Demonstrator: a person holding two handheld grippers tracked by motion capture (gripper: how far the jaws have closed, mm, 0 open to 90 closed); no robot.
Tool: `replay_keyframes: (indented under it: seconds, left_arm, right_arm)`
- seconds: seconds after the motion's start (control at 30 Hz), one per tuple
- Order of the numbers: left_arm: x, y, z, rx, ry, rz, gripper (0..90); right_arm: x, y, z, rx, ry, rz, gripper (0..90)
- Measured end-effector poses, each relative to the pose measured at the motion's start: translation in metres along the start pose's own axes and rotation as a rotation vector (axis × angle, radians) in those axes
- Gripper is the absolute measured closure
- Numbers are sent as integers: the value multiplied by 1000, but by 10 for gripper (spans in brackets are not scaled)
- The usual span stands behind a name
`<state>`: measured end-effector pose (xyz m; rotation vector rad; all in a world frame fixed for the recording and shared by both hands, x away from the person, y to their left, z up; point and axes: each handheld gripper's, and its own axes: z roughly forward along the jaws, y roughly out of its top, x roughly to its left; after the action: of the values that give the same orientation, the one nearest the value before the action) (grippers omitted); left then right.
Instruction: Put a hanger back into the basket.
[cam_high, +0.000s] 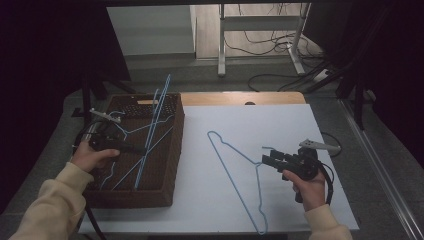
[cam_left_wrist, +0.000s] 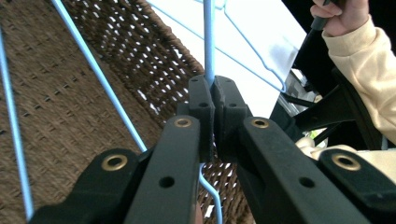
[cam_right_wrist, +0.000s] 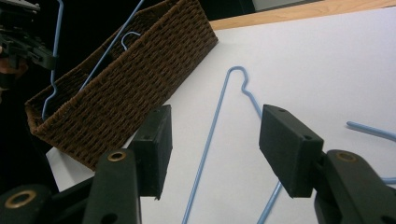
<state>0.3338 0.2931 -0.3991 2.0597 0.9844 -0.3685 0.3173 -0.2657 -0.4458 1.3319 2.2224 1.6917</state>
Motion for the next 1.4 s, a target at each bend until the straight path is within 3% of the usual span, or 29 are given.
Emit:
replay_keyframes:
  seconds: [0.53, 0.87, 1.17, 1.23, 1.3, 1.4]
  left_arm:
    - [19, -6, -3, 67, 22, -7, 872]
    - [28, -23, -10, 102, -8, 3, 872]
    - [37, -32, -14, 61, -35, -21, 871]
    - [39, -32, -11, 77, 0, -27, 871]
    - [43, -33, -6, 125, 46, -40, 868]
    - [51, -36, 1, 163, 82, -73, 850]
  right_arm:
    - [-1, -1, 0, 4, -4, 5, 444]
    - [-1, -1, 0, 4, -6, 6, 444]
    - [-1, -2, 2, 7, -6, 5, 444]
    - [-1, -2, 2, 9, -8, 6, 444]
    - [-2, -2, 2, 9, -9, 7, 444]
    - [-2, -2, 2, 9, -8, 8, 444]
